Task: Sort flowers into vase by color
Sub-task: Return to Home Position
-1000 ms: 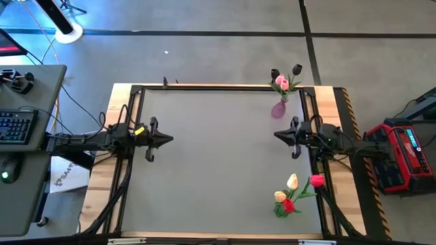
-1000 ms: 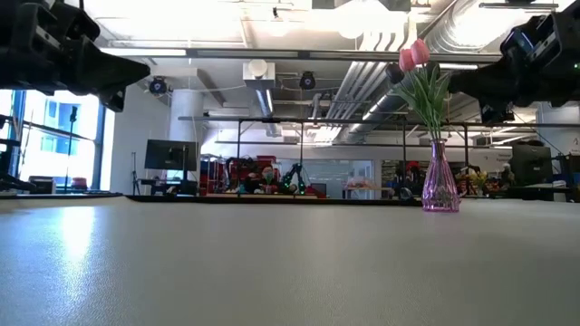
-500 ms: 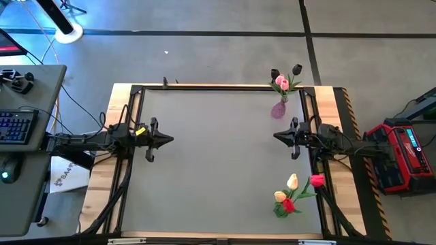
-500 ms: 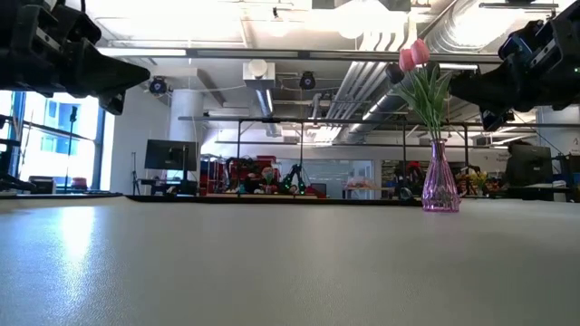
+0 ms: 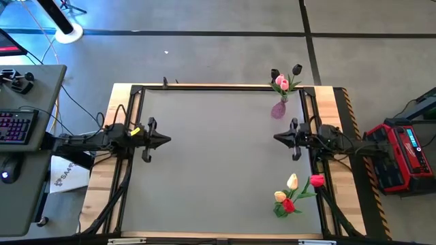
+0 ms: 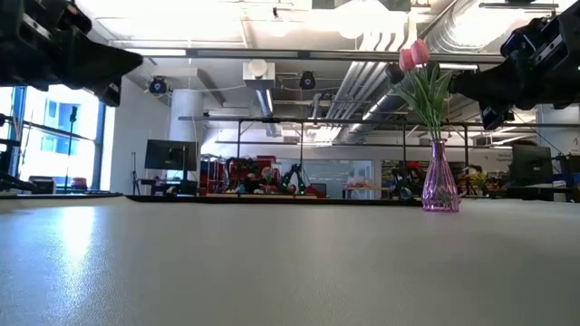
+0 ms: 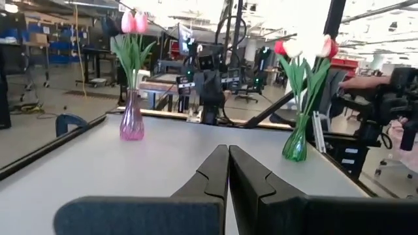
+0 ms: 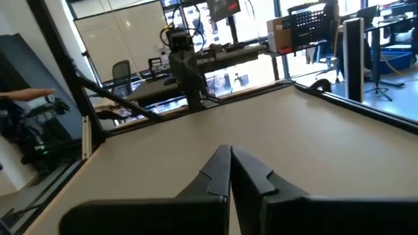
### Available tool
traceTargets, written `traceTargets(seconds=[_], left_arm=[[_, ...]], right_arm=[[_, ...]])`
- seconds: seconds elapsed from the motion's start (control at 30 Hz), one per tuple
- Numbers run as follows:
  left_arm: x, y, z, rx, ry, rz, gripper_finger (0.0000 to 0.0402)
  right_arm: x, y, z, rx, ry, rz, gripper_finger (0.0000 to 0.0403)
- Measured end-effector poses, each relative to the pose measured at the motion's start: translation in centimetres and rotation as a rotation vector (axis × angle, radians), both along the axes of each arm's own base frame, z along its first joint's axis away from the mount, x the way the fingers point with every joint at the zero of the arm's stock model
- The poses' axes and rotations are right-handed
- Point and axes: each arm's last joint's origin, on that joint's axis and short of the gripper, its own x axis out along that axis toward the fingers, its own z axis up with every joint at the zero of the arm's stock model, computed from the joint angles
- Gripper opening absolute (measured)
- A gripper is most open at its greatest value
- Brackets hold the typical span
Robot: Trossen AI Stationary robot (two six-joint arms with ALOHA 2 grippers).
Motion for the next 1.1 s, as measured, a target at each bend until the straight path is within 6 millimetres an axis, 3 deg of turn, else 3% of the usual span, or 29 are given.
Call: traceTargets(seconds=[0.37,1.1], left_arm=[[-0.02,-0.60,0.26,-0.001,-0.026,-0.062,0.0000],[-0.03,-0.70,0.25,-0.001,-0.026,-0.072,0.0000]], right_arm=[[0.08,0.79,0.01,-0.001,-0.019,0.082,0.0000],[0.12,0.80,-0.09,0.000,-0.009,0.083,0.0000]])
